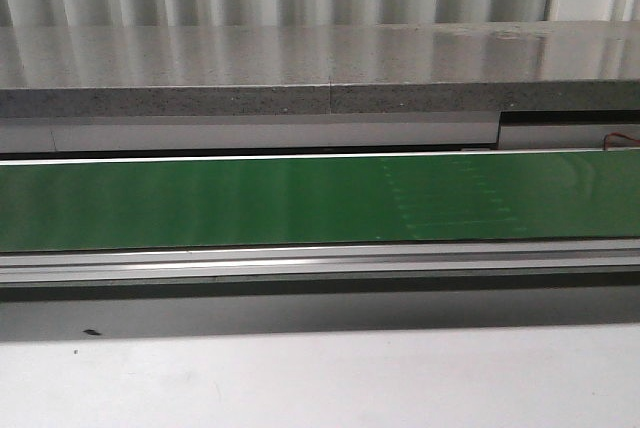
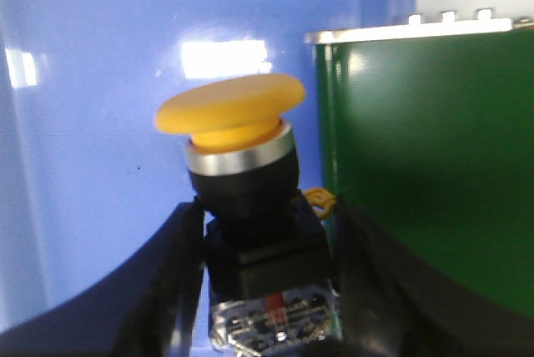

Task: Move button from right to left
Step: 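Lower the button into the blue tray and open the left gripper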

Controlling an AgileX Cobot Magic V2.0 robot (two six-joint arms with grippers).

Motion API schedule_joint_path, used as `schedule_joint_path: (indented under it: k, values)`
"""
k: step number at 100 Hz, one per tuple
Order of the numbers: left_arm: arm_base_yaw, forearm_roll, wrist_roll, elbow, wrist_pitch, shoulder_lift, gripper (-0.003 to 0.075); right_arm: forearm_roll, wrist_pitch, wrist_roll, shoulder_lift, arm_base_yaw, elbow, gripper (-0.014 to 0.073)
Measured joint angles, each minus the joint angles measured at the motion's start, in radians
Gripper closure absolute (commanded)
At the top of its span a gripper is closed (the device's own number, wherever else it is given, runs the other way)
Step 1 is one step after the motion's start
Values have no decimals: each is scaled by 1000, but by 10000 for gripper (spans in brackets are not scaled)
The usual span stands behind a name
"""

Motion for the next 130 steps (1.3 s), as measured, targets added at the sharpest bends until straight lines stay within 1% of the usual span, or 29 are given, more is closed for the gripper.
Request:
schedule_joint_path:
  k: [18,32,62,69,77,78,79,84,96,107,130]
  values:
    - [37,2,47,0,-2,74,657,0,0,0,0,0,0,662]
    - [40,25,75,0,-18,122,657,0,0,0,0,0,0,662]
    - [40,72,82,-2,-56,226,651,0,0,0,0,0,0,662]
    - [40,76,84,-2,-58,239,612,0,0,0,0,0,0,662]
    - [40,78,85,-4,-58,251,527,0,0,0,0,0,0,662]
    - [40,78,85,-4,-58,252,527,0,0,0,0,0,0,662]
    - [40,78,85,-6,-58,254,505,0,0,0,0,0,0,662]
    - [42,78,88,-5,-58,256,456,0,0,0,0,0,0,662]
    - [42,78,104,-5,-58,259,372,0,0,0,0,0,0,662]
    - [42,82,110,-5,-58,259,338,0,0,0,0,0,0,662]
    - [42,83,110,-5,-60,259,337,0,0,0,0,0,0,662]
